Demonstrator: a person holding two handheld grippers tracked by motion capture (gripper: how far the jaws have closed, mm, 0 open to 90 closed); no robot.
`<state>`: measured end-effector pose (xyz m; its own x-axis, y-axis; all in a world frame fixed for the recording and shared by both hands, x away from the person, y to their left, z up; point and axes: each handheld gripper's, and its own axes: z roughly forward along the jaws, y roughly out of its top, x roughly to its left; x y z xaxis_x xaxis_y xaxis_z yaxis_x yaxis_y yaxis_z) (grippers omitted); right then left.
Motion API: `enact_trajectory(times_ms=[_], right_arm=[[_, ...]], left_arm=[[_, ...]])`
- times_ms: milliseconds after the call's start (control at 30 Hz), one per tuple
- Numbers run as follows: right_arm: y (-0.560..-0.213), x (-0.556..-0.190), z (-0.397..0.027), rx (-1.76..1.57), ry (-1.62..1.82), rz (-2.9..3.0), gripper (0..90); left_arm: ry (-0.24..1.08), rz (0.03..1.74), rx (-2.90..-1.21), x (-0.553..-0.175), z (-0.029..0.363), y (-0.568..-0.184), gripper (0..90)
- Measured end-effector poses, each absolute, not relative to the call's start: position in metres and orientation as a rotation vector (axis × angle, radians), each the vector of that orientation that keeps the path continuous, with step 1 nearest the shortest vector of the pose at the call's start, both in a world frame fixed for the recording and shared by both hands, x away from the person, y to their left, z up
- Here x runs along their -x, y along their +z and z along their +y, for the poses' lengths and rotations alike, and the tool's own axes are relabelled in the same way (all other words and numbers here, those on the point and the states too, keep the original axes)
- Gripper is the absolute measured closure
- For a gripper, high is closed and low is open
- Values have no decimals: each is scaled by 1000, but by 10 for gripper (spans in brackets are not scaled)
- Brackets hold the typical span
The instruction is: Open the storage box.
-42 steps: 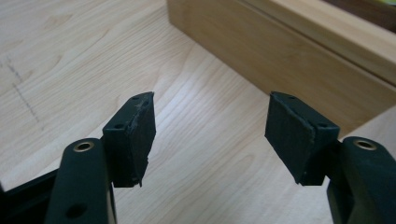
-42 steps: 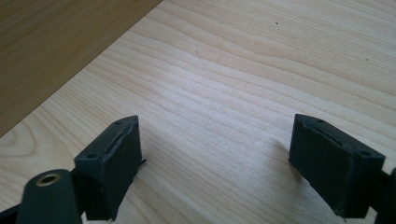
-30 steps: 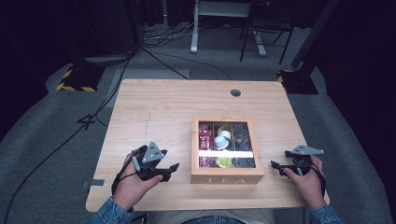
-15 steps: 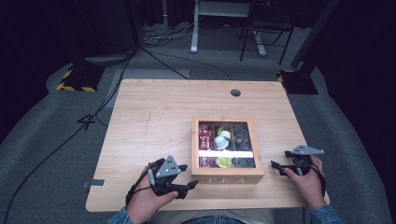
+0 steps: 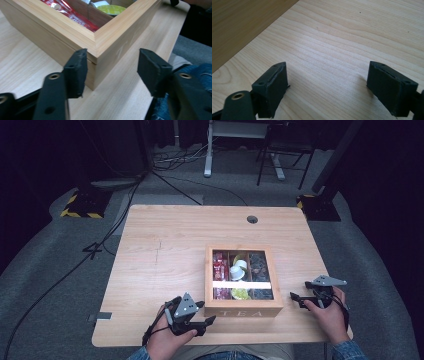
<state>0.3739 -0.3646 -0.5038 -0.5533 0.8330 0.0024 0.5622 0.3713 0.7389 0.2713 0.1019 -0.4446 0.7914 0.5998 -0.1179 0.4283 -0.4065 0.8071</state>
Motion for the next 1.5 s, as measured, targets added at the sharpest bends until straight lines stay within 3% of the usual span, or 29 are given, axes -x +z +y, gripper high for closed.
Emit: enact_trajectory(times_ms=[267,333,400,533,900,1500], right_arm=[[-504,-374,-365,-1216,1002,2265,166],[-503,-373,-365,-1198,1011,2274,236],[-500,-371,-365,-1159,1010,2311,382],[-478,-357,-358,-1088,1042,2315,400],[-453,-319,-339,-940,1190,2432,472],[-429,-302,-305,-757,1240,2359,438]], left_arm=[[277,792,-2087,-276,107,-449,598],[279,785,-2105,-278,107,-450,663],[282,785,-2112,-278,106,-450,702],[289,790,-2133,-279,106,-452,752],[308,754,-2150,-280,106,-449,799],[325,704,-2082,-284,109,-431,813]])
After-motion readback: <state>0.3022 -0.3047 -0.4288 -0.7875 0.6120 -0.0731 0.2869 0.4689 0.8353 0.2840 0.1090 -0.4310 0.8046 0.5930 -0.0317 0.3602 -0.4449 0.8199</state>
